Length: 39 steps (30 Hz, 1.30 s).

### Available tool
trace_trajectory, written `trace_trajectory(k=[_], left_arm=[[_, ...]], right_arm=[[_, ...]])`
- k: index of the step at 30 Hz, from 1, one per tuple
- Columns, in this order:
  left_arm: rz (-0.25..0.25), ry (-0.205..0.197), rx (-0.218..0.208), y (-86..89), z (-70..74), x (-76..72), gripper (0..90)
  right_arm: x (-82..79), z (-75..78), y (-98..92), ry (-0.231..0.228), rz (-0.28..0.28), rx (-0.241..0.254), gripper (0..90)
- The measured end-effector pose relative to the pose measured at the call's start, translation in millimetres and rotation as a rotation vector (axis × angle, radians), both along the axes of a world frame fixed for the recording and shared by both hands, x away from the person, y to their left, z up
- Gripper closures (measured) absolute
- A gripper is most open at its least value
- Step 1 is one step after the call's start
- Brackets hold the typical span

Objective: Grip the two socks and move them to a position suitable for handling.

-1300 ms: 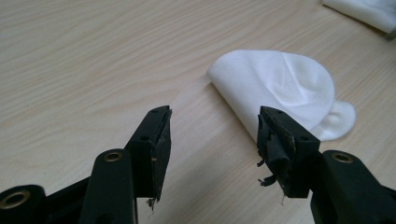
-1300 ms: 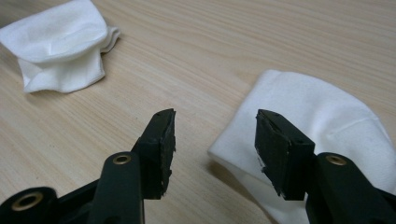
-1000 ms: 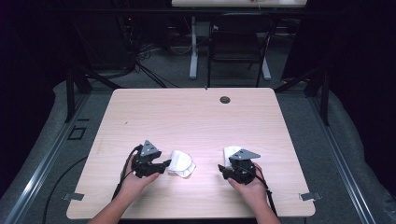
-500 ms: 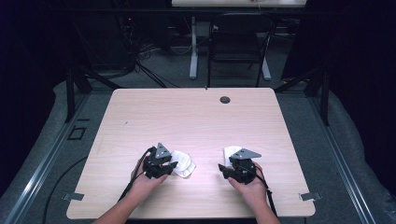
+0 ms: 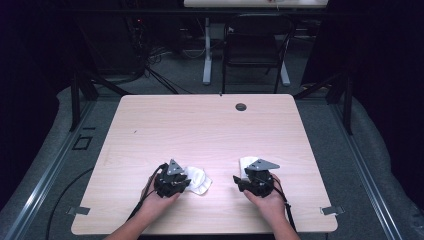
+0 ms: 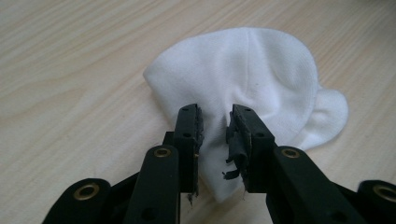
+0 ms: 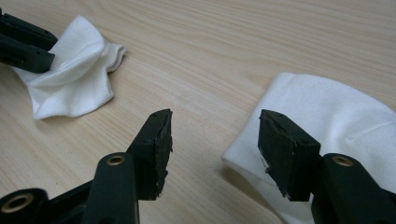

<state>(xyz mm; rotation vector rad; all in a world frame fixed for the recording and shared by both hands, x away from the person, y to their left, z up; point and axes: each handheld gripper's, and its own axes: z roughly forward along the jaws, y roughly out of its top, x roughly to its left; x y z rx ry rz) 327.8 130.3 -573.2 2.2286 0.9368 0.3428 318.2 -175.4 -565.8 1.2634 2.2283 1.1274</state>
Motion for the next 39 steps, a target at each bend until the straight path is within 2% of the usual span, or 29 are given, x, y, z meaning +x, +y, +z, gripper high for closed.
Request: trace_trajectory(k=[3,5,10,12,13,18,21,24,26,29,30,32,33,34,36,39], left_arm=[[-0.012,-0.002,0.008,-6.0,1.1,-6.4,71.6],[-0.018,-0.032,0.017,-10.8,5.4,-10.2,69.3],[-0.066,-0.034,-0.033,-26.6,20.5,-14.7,69.7],[-0.082,-0.033,-0.036,-34.5,22.3,-16.0,69.7],[-0.093,-0.035,-0.028,-41.7,20.2,-16.8,69.7],[-0.105,-0.031,-0.005,-51.2,14.7,-17.6,69.0],[-0.120,-0.051,0.013,-53.9,14.1,-20.7,68.9],[-0.133,-0.043,-0.012,-54.4,16.1,-23.7,68.0],[-0.140,-0.055,-0.005,-56.1,16.1,-24.9,68.1],[-0.141,-0.051,0.034,-58.4,11.6,-23.3,73.5],[-0.143,-0.038,0.036,-58.6,9.5,-22.2,77.4],[-0.146,-0.043,0.028,-57.0,8.3,-22.5,89.0],[-0.151,-0.038,0.023,-55.7,9.2,-22.5,89.9],[-0.151,-0.039,0.016,-54.9,9.6,-22.2,89.9],[-0.149,-0.037,-0.004,-52.3,12.3,-21.9,90.0],[-0.135,-0.043,-0.041,-46.4,19.7,-21.9,90.0]], right_arm=[[-0.3,0.5,-0.5,-0.004,-0.001,0.000,44.7],[-0.5,1.4,-1.2,-0.004,0.000,-0.005,44.7],[0.0,1.3,-1.6,-0.003,-0.005,0.002,44.7],[0.1,1.1,-1.6,-0.004,-0.008,0.000,44.7],[0.2,1.0,-1.6,-0.005,-0.010,0.004,44.7],[0.1,1.0,-2.2,-0.005,-0.014,0.005,44.8],[0.2,0.9,-2.0,-0.006,-0.014,0.009,44.8],[0.4,0.7,-1.9,-0.005,-0.014,0.004,44.9],[0.7,0.4,-1.3,-0.004,-0.014,0.006,45.0],[0.8,0.4,0.0,-0.003,-0.013,0.012,45.5],[0.6,0.9,0.5,-0.003,-0.014,0.006,46.7],[-1.0,3.2,1.9,-0.006,0.000,0.017,58.3],[-3.5,7.6,4.1,-0.013,0.021,0.051,67.1],[-3.5,7.6,4.1,-0.013,0.021,0.051,67.1],[-6.3,12.4,9.1,-0.034,0.028,0.083,74.7],[-10.3,17.6,21.1,-0.044,0.060,0.116,80.3]])
